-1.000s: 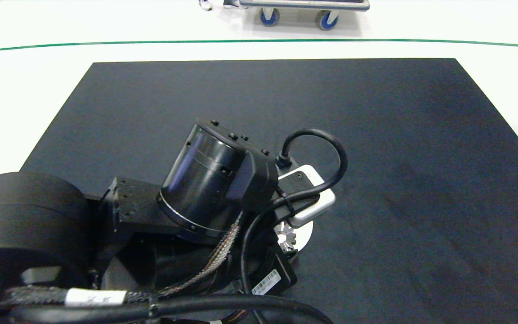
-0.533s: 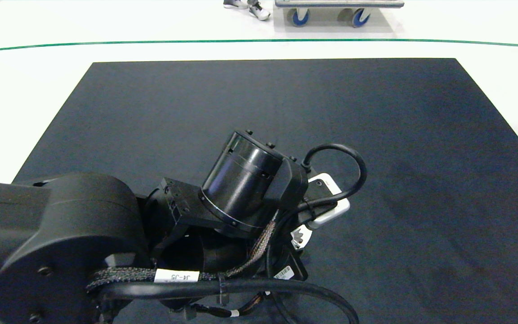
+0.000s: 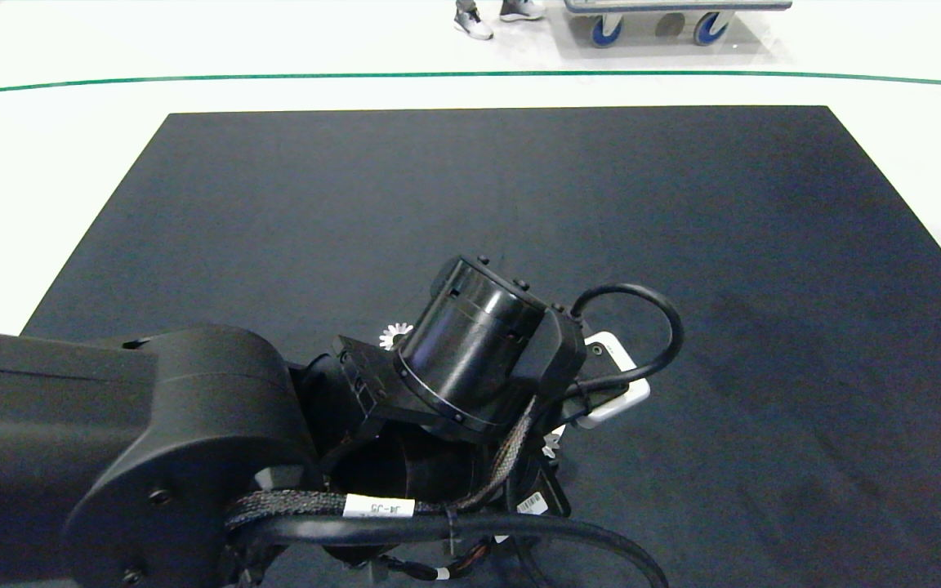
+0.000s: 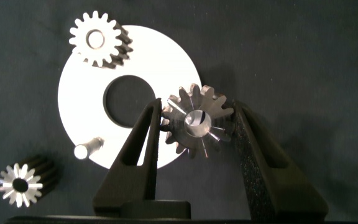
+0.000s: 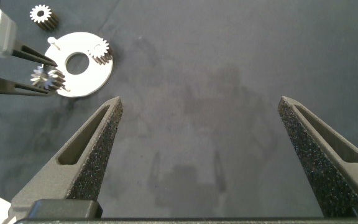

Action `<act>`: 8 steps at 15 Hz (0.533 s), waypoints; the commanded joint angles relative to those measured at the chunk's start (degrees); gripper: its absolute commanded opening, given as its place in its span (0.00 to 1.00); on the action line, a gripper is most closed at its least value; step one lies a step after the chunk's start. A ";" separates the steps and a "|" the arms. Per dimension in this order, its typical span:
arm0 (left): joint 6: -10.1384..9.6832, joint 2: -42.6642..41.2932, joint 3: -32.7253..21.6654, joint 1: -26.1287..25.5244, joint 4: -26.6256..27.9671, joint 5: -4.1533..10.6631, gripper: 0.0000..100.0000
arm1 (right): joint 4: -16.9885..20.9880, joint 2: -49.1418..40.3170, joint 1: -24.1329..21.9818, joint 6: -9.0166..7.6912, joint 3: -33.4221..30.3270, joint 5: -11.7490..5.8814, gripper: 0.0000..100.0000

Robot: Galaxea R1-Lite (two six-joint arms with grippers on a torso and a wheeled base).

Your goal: Install three planetary gears onto the carrier pins

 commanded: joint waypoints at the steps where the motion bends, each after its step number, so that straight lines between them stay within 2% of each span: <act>1: 0.14 1.65 -0.78 -0.06 0.05 0.07 0.22 | 0.09 0.14 0.00 -0.11 0.00 -0.04 1.00; 8: 0.66 2.53 -0.87 0.29 -0.04 0.16 0.22 | 0.09 0.14 0.00 -0.11 0.00 0.05 1.00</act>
